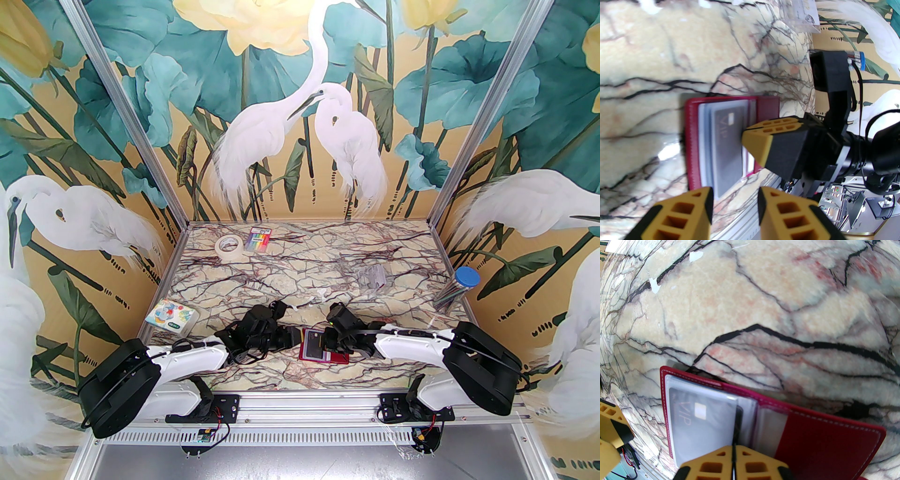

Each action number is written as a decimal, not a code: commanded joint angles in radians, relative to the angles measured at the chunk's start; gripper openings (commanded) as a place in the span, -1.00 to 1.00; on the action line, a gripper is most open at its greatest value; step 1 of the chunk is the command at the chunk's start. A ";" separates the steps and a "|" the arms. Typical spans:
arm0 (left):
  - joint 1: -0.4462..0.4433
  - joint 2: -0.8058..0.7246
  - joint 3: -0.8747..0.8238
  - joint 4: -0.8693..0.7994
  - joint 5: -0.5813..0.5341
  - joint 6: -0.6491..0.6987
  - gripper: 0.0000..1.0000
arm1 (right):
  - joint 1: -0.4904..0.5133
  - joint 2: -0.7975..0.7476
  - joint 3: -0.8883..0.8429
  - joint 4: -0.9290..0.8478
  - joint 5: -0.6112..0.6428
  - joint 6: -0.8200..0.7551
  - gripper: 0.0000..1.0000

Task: Put the credit cards into the card holder

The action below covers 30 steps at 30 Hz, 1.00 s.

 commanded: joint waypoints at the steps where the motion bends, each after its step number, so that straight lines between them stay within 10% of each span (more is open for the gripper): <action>1: -0.030 0.048 0.039 -0.030 0.008 0.030 -0.25 | 0.004 0.020 -0.027 -0.029 -0.009 0.005 -0.84; 30: -0.061 0.184 0.088 0.013 0.012 0.035 -0.27 | 0.004 0.043 -0.018 -0.027 -0.021 -0.003 -0.84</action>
